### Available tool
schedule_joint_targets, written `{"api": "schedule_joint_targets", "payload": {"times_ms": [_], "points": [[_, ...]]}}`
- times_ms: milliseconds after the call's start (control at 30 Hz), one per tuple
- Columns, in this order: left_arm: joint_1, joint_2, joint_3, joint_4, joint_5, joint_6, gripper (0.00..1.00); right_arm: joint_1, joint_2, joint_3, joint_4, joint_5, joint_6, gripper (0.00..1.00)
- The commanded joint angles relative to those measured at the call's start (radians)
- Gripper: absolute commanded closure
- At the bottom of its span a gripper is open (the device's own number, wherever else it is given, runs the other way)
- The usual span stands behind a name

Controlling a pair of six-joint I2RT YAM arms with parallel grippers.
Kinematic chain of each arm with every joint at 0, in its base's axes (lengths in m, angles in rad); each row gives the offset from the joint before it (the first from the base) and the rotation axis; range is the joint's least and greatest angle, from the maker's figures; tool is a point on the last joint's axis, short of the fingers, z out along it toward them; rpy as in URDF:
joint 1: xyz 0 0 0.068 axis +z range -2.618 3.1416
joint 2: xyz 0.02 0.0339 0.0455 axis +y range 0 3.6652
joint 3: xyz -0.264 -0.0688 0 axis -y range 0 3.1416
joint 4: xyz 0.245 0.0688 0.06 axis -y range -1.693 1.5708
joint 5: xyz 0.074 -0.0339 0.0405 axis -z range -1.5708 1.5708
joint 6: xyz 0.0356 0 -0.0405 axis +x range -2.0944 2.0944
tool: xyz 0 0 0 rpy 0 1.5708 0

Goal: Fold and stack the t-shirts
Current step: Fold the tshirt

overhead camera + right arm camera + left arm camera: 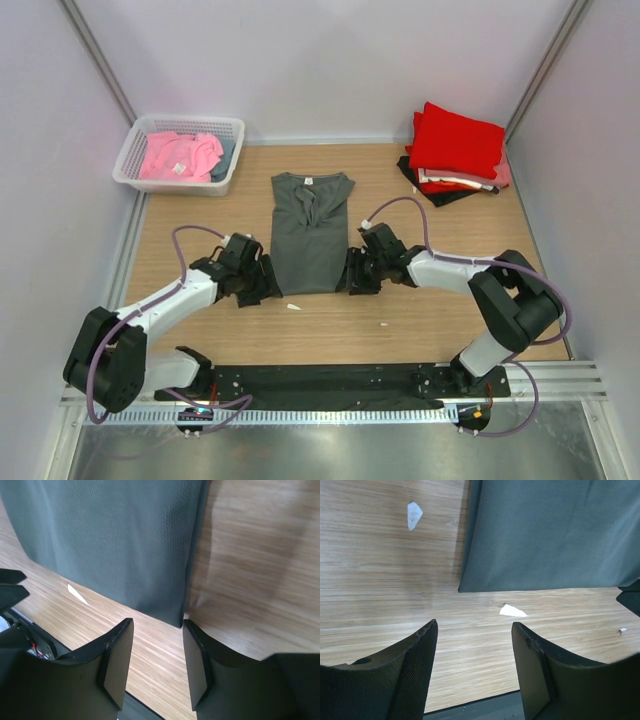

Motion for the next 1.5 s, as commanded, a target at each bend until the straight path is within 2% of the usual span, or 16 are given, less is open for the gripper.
{"api": "schedule_joint_targets", "payload": {"times_ms": [0, 267, 533, 800, 1000, 1067, 1100, 1133, 1167, 1200, 1467], "points": [[0.003, -0.027, -0.026, 0.067, -0.035, -0.016, 0.38, 0.002, 0.039, -0.016, 0.093, 0.023, 0.015, 0.5], [0.023, -0.017, -0.051, 0.093, -0.052, -0.013, 0.43, 0.002, 0.09, -0.035, 0.13, 0.014, 0.023, 0.65], [0.027, -0.008, -0.074, 0.16, -0.069, -0.016, 0.47, 0.0, 0.091, -0.033, 0.122, 0.016, 0.017, 0.69], [0.04, 0.073, -0.08, 0.218, -0.11, -0.009, 0.54, 0.002, 0.113, -0.025, 0.128, 0.005, 0.017, 0.73], [0.041, 0.108, -0.081, 0.245, -0.095, -0.004, 0.68, 0.0, 0.121, -0.025, 0.13, 0.003, 0.014, 0.78], [0.041, 0.102, -0.082, 0.251, -0.098, -0.001, 0.81, 0.0, 0.121, -0.028, 0.13, 0.002, 0.014, 0.82], [0.041, 0.099, -0.08, 0.249, -0.092, 0.0, 0.86, 0.0, 0.118, -0.031, 0.131, 0.0, 0.014, 0.89], [0.041, 0.098, -0.081, 0.249, -0.086, 0.002, 0.97, 0.002, 0.114, -0.031, 0.128, -0.001, 0.012, 0.91], [0.041, 0.082, -0.085, 0.249, -0.083, 0.002, 1.0, 0.0, 0.111, -0.036, 0.128, -0.001, 0.012, 0.94], [0.041, 0.075, -0.086, 0.248, -0.081, 0.002, 1.0, 0.002, 0.101, -0.042, 0.128, -0.001, 0.014, 0.99], [0.009, -0.094, -0.101, 0.144, -0.027, -0.018, 1.0, 0.008, -0.045, -0.14, 0.105, -0.001, 0.038, 0.99]]}}
